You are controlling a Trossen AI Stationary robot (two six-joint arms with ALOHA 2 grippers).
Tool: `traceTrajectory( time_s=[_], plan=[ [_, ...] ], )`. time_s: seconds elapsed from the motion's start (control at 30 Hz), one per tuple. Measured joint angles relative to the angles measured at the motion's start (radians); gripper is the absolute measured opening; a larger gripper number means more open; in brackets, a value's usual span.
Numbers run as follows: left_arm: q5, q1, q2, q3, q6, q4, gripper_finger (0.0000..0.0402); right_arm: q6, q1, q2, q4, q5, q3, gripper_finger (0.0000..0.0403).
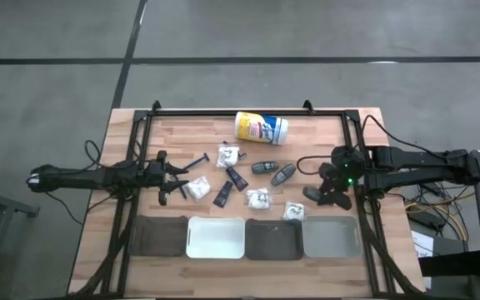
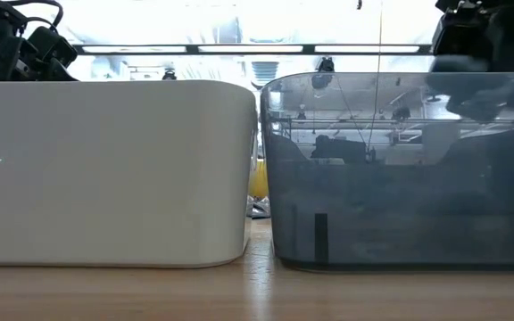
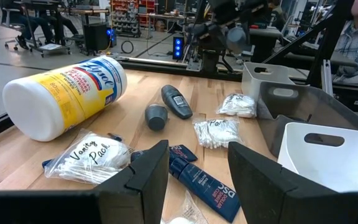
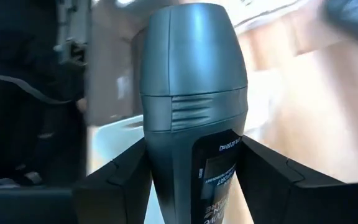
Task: Pick & Place Travel size toiletries
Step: Put the gray deodorant into the gray bin
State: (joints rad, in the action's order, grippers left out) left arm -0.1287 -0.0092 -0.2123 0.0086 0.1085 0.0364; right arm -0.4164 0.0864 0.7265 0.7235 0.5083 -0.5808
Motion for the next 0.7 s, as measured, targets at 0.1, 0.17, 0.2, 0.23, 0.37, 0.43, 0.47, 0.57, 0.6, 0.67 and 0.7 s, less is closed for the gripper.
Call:
traceTrajectory(
  time_s=[0.1,0.17,0.2,0.23,0.37,0.43,0.47,0.57,0.6,0.67,0.7],
  plan=[
    [0.000,0.000,0.000,0.000,0.000,0.000,0.0171,-0.055,-0.025,0.000,0.000,0.046,0.000,0.0200],
    [0.000,0.000,0.000,0.000,0.000,0.000,0.0171,-0.091,-0.046,0.000,0.000,0.053,0.000,0.0198],
    [0.000,0.000,0.000,0.000,0.000,0.000,0.0171,-0.102,-0.059,0.000,0.000,0.056,0.000,0.0195],
    [0.000,0.000,0.000,0.000,0.000,0.000,0.0171,-0.110,-0.070,0.000,0.000,0.064,0.000,0.0193],
    [0.000,0.000,0.000,0.000,0.000,0.000,0.0171,-0.183,-0.124,0.000,0.000,0.072,0.000,0.0192],
    [0.000,0.000,0.000,0.000,0.000,0.000,0.0171,-0.219,-0.158,0.000,0.000,0.072,0.000,0.0197],
    [0.000,0.000,0.000,0.000,0.000,0.000,0.0171,-0.232,-0.177,0.000,-0.001,0.072,0.000,0.0200],
    [0.000,0.000,0.000,0.000,0.000,0.000,0.0171,-0.273,-0.235,0.000,-0.002,0.072,0.000,0.0203],
    [0.000,0.000,0.000,0.000,0.000,0.000,0.0171,-0.290,-0.254,0.000,-0.002,0.071,0.000,0.0202],
    [0.000,0.000,0.000,0.000,0.000,0.000,0.0171,-0.328,-0.286,0.001,-0.003,0.069,0.000,0.0197],
    [0.000,0.000,0.000,0.000,0.000,0.000,0.0171,-0.352,-0.302,0.001,-0.003,0.067,0.000,0.0194]
  ],
)
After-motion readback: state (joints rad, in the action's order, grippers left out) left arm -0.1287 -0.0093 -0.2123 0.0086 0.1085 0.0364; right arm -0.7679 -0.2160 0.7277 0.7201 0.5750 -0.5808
